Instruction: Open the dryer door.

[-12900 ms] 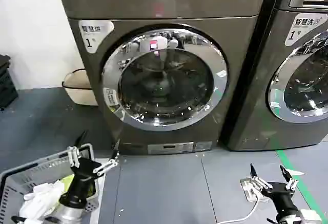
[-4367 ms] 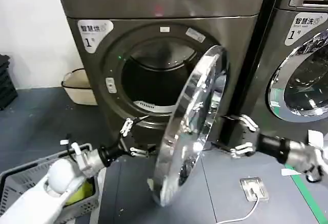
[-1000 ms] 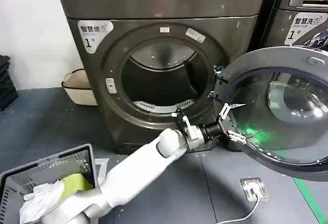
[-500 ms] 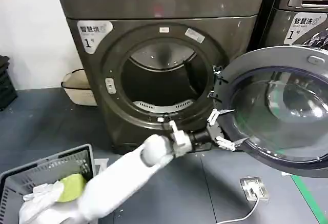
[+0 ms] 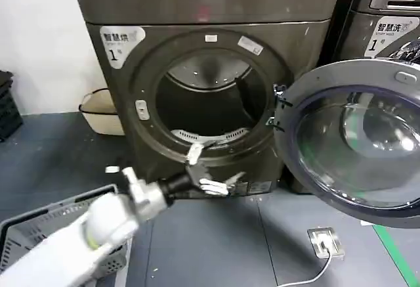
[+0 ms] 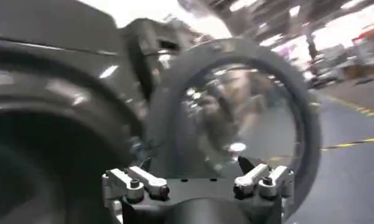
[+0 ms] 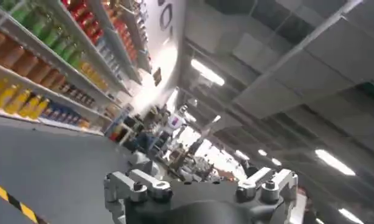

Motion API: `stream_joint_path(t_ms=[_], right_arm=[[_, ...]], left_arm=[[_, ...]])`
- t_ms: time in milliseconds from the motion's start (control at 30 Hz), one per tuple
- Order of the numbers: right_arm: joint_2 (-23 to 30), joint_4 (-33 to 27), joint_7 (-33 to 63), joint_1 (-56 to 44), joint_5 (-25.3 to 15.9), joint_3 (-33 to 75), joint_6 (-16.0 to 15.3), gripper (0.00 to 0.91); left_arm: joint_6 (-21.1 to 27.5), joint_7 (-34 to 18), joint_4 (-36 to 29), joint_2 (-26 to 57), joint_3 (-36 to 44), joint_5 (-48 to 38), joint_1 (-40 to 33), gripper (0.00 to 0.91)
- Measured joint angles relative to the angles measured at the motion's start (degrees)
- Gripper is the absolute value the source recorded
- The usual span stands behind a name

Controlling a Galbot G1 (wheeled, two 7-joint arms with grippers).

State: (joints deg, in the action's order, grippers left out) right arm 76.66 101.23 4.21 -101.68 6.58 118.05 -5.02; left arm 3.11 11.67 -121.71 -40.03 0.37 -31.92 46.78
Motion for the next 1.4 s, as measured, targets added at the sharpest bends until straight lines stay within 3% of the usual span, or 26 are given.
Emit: stream_joint_path(t_ms=[300,733,933,1200,1400], right_arm=[[-1.5,-0.6,-0.3,2.2,-0.7,-4.4,0.2,0.907],[-3.6,-0.7,-0.9,3.8,-0.6,-8.2,-0.2,0.907],[-4.6,-1.1,-0.9,4.6,-0.6,-9.9,-0.2,0.907],[-5.2,-1.1,-0.8,5.5,-0.9,-12.2,-0.1,0.907],[-6.0,-1.3,-0.8,6.0,-0.6,-14.4,-0.1,0.907]], left_arm=[[12.4,-7.8,-0.8,6.8,-21.7,-14.0,13.5,0.907],[30.5,-25.3,4.8,8.5,-50.0,-36.9,30.6,0.907],[39.0,-36.7,9.4,9.4,-56.4,-50.8,34.6,0.907],[39.2,-50.8,13.9,12.4,-60.0,-69.3,38.3,0.907],[39.1,-58.3,18.8,16.8,-55.2,-84.7,35.9,0.907]])
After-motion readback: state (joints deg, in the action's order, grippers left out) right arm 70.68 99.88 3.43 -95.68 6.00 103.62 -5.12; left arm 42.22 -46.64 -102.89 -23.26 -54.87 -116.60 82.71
